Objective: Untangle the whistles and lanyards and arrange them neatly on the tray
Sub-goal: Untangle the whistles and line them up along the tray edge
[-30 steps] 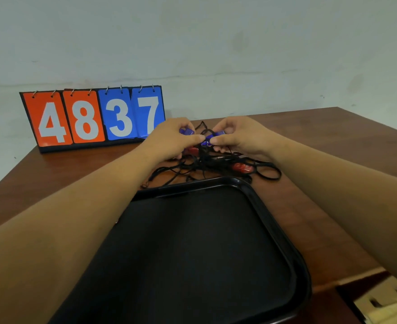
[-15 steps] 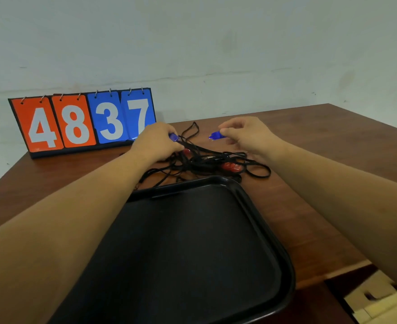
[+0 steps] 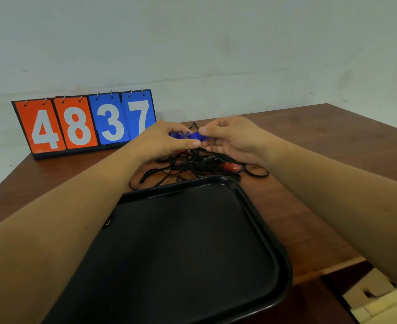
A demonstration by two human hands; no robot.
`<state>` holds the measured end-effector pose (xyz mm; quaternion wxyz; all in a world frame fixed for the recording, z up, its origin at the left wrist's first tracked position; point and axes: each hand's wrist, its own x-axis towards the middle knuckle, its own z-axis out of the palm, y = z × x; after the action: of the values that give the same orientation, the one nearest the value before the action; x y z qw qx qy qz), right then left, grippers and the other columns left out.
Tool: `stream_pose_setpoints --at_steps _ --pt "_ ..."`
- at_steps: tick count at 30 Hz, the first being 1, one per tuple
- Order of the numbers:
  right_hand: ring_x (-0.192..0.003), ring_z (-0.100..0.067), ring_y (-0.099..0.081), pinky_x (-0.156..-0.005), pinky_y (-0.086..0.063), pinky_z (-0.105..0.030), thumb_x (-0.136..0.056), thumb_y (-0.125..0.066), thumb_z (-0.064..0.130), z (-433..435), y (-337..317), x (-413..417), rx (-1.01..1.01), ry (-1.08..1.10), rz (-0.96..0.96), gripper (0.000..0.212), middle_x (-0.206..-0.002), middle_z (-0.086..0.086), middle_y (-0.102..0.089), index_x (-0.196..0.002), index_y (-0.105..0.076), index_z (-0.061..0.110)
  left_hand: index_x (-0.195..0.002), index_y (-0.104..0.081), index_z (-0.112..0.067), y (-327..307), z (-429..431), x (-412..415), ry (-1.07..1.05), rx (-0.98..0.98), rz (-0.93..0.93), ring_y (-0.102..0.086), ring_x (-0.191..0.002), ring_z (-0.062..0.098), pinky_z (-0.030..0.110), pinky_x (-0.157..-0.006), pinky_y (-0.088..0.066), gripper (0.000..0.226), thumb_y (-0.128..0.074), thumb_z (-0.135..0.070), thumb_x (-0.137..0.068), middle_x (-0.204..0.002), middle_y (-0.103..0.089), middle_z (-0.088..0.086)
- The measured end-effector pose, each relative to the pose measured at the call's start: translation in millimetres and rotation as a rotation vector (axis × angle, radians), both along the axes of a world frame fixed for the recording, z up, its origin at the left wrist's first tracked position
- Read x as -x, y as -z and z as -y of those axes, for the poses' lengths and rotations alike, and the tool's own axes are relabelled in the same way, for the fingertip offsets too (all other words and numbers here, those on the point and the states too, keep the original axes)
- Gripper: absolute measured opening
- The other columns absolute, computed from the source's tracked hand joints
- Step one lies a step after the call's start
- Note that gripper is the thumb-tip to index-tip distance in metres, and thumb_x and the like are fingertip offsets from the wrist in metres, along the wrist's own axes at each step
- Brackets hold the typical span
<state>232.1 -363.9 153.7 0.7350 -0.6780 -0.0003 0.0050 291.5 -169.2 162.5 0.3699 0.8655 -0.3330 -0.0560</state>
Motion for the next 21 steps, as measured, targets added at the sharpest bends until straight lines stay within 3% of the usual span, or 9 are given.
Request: stream_pose_setpoints --at_steps 4,6,7,10,12,14,17,21 --pt "-0.075 -0.016 -0.064 -0.073 -0.055 -0.027 -0.091 -0.067 0.014 -2 0 5 -0.029 -0.019 0.008 0.01 -0.086 -0.011 -0.07 -0.094 -0.062 0.005 -0.097 -0.071 -0.031 1 -2 4 0.0 0.001 0.023 -0.059 -0.073 0.009 0.021 -0.067 -0.044 0.031 -0.065 -0.058 -0.082 -0.082 -0.069 0.0" --pt "-0.076 -0.017 -0.064 -0.073 -0.055 -0.028 -0.096 -0.063 0.026 1 3 6 0.008 0.004 -0.007 0.023 -0.092 -0.012 -0.07 -0.102 -0.065 0.003 -0.094 -0.071 -0.03 0 -4 7 -0.019 0.029 0.002 -0.056 -0.064 0.009 0.018 -0.061 -0.043 0.03 -0.065 -0.057 -0.083 -0.07 -0.065 -0.003" --pt "-0.075 -0.018 -0.064 -0.072 -0.055 -0.029 -0.097 -0.061 0.031 4 6 7 0.136 0.069 -0.014 0.03 -0.093 -0.014 -0.069 -0.106 -0.065 0.003 -0.091 -0.071 -0.03 -1 -5 8 -0.033 0.059 -0.033 -0.052 -0.059 0.009 0.015 -0.057 -0.043 0.028 -0.065 -0.056 -0.083 -0.063 -0.062 -0.006" --pt "-0.073 -0.019 -0.063 -0.061 -0.048 -0.025 -0.096 -0.061 0.032 23 20 12 0.96 0.244 0.024 0.028 -0.086 -0.011 -0.069 -0.096 -0.067 0.005 -0.082 -0.072 -0.028 -5 -11 11 -0.077 0.11 -0.105 -0.043 -0.049 0.008 0.011 -0.046 -0.038 0.023 -0.067 -0.05 -0.085 -0.051 -0.054 -0.009" --pt "-0.078 -0.021 -0.061 -0.062 -0.044 -0.028 -0.092 -0.067 0.031 34 30 15 1.262 0.192 -0.056 0.023 -0.084 -0.005 -0.065 -0.091 -0.064 0.008 -0.082 -0.073 -0.027 -7 -19 12 -0.1 0.111 -0.109 -0.042 -0.047 0.007 0.015 -0.048 -0.037 0.026 -0.066 -0.051 -0.085 -0.049 -0.055 -0.011" --pt "-0.072 -0.018 -0.056 -0.06 -0.041 -0.029 -0.091 -0.068 0.032 37 37 18 1.339 0.135 -0.169 0.022 -0.08 -0.001 -0.06 -0.085 -0.058 0.013 -0.083 -0.073 -0.027 -8 -28 13 -0.136 0.114 -0.109 -0.043 -0.044 0.005 0.014 -0.048 -0.036 0.028 -0.065 -0.054 -0.085 -0.048 -0.056 -0.013" --pt "-0.063 -0.013 -0.051 -0.052 -0.035 -0.025 -0.094 -0.065 0.031 37 41 20 1.334 0.145 -0.16 0.028 -0.072 0.001 -0.056 -0.072 -0.05 0.021 -0.087 -0.075 -0.027 -10 -43 14 -0.182 0.139 -0.142 -0.045 -0.044 0.003 0.011 -0.045 -0.037 0.031 -0.063 -0.055 -0.085 -0.053 -0.06 -0.013" --pt "-0.071 -0.015 -0.059 -0.053 -0.037 -0.022 -0.091 -0.068 0.027 36 38 21 1.227 0.232 -0.092 0.015 -0.077 0.001 -0.061 -0.081 -0.058 0.019 -0.086 -0.076 -0.025 -14 -61 20 -0.228 0.128 -0.13 -0.046 -0.046 0.006 0.019 -0.054 -0.039 0.037 -0.059 -0.058 -0.086 -0.049 -0.059 -0.01"
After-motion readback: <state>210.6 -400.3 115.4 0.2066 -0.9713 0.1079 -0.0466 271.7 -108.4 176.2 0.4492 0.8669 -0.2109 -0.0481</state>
